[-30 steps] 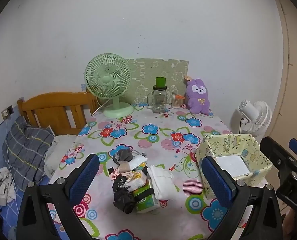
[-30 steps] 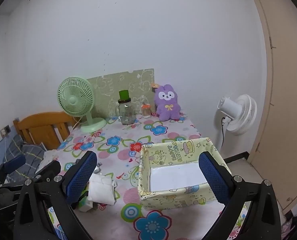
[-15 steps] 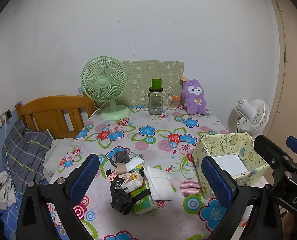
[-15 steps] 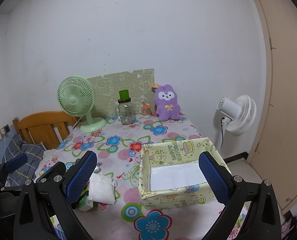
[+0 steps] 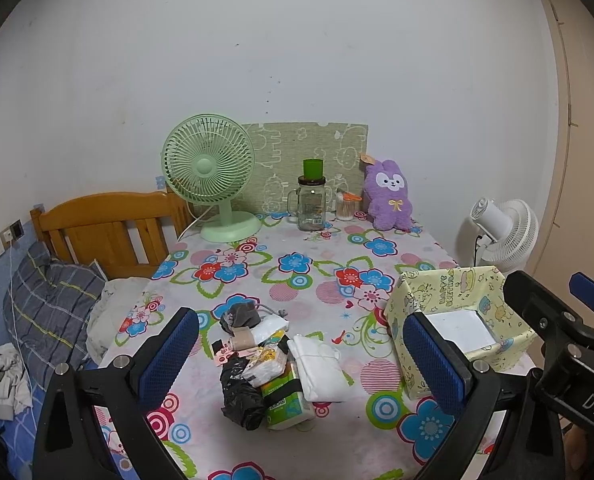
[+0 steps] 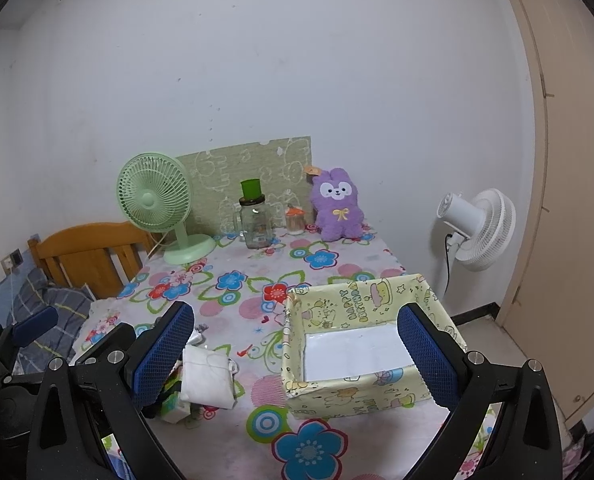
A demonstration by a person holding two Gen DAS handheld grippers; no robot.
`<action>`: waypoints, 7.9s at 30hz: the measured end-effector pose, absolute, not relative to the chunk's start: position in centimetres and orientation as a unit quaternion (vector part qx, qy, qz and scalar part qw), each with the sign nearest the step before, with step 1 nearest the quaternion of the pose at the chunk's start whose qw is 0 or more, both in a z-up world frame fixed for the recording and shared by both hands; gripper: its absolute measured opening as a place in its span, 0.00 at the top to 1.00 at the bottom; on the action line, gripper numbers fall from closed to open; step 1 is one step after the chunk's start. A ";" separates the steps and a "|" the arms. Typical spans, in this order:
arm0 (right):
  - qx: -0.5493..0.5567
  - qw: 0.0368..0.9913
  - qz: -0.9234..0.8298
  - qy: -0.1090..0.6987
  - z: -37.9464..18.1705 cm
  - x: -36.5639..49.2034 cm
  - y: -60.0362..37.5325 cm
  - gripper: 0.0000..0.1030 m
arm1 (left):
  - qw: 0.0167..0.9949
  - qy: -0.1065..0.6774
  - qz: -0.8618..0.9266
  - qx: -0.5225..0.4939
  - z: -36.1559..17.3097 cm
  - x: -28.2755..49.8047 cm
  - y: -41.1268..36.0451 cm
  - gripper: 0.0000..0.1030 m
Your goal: Organize soft objects
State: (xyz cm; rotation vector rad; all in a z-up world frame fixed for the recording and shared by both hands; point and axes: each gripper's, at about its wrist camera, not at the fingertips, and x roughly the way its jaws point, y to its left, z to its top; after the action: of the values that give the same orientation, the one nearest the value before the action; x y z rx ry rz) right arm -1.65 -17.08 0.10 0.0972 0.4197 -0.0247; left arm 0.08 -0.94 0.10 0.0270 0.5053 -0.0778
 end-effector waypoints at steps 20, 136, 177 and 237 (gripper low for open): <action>0.047 0.977 -0.013 0.206 -0.2 -1.8 -16.9 0.00 | 0.967 0.250 -0.038 0.013 0.0 0.0 -1.0 0.00; 0.030 0.898 0.105 0.427 -14.9 10.7 -5.8 0.76 | 0.916 0.401 -0.032 -0.001 -13.4 8.3 3.8 0.80; 0.038 0.937 0.093 0.336 -6.1 8.3 -8.6 0.80 | 0.948 0.317 -0.038 0.019 -5.4 7.3 0.7 0.80; 0.065 0.948 -0.015 0.311 -5.6 9.0 -25.2 0.80 | 0.940 0.308 -0.142 0.041 -5.3 10.4 -16.0 0.80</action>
State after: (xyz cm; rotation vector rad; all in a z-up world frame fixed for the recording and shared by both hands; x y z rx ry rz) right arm 8.96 -25.18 -5.63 0.1330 0.6336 -0.0305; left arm 10.37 -15.99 -5.30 0.0834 0.6291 -0.2895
